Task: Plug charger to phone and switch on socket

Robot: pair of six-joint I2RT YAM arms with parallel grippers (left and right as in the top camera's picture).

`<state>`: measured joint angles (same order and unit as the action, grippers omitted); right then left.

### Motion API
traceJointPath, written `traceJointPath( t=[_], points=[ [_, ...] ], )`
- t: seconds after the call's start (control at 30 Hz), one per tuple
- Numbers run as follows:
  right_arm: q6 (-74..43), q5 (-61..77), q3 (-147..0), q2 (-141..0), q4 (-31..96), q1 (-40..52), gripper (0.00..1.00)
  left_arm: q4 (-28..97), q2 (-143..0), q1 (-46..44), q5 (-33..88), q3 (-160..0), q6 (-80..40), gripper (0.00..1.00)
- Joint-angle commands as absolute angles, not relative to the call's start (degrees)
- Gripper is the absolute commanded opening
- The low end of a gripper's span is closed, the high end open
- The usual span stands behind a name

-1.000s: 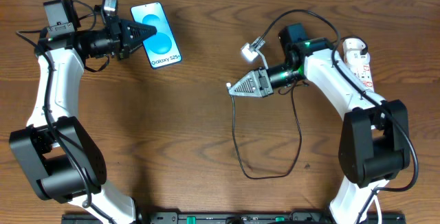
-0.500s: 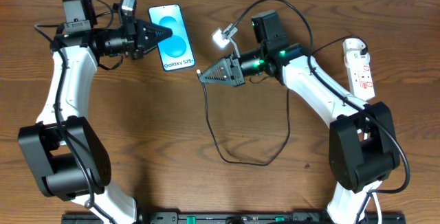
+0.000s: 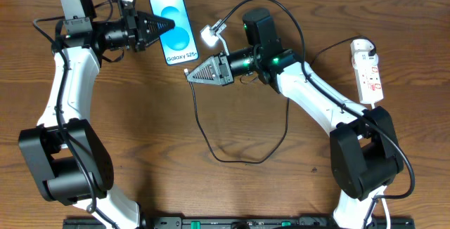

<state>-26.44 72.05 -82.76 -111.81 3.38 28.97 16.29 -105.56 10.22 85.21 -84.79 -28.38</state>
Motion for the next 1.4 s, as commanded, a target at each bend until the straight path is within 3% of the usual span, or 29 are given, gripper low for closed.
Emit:
traceJointPath(
  t=[0.0, 0.17, 0.53, 1.37],
  points=[
    [-29.6, 71.5, -83.1, -110.3, 2.1, 29.1, 0.01, 14.1, -104.6, 10.2, 87.8, -85.4, -32.3, 0.07],
    [-33.9, 71.8, -83.1, -110.3, -3.5, 29.1, 0.01, 8.4, -104.6, 10.2, 86.9, -85.4, -37.8, 0.07],
    [-37.8, 74.3, -83.1, -110.3, -12.6, 29.1, 0.01, -16.3, -104.6, 10.2, 87.0, -85.4, -59.5, 0.07],
    [-46.9, 73.6, -83.1, -110.3, -26.0, 27.0, 0.01, -18.6, -104.6, 9.5, 90.0, -85.4, -59.0, 0.07]
  ],
)
